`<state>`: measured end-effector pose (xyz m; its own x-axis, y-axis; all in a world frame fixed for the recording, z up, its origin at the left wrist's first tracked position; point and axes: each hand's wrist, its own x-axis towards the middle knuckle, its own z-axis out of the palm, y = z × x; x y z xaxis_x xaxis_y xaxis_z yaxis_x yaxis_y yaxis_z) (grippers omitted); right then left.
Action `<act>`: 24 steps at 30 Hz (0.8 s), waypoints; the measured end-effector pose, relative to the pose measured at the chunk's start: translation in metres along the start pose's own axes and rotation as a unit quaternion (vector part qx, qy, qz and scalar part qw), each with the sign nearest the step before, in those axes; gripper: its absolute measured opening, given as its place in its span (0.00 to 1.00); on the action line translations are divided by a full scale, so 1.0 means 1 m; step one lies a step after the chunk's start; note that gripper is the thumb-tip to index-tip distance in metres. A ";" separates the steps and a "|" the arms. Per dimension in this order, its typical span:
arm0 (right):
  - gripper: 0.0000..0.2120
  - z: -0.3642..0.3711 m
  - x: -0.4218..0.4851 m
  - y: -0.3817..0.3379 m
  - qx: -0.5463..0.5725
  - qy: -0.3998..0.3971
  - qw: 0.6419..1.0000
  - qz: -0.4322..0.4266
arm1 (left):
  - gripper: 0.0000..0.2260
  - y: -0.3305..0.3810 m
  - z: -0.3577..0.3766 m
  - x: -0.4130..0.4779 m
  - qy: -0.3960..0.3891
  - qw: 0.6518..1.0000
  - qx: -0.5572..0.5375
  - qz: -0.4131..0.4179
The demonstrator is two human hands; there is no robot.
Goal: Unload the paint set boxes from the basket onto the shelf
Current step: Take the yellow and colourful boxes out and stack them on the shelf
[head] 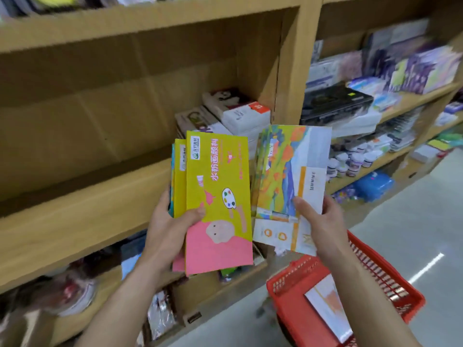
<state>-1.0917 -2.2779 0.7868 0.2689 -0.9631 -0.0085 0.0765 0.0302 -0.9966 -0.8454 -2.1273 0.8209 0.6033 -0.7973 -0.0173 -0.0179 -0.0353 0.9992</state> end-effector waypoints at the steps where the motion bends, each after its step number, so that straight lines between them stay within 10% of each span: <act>1: 0.16 0.016 -0.002 -0.007 0.004 -0.016 1.000 -0.005 | 0.28 0.004 -0.017 -0.003 0.013 1.000 -0.002 0.006; 17: 0.13 0.238 0.034 -0.034 -0.096 -0.231 0.966 0.071 | 0.24 -0.012 -0.202 0.035 0.185 0.972 -0.091 -0.117; 24: 0.40 0.264 0.074 -0.035 -0.145 -0.264 0.938 0.171 | 0.26 -0.010 -0.215 0.065 0.149 0.967 -0.074 -0.193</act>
<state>-0.8211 -2.2802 0.8425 0.6744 -0.6411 -0.3664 -0.3455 0.1646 -0.9239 -0.6344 -2.0488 0.8171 0.7458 -0.5322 -0.4007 0.3558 -0.1904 0.9150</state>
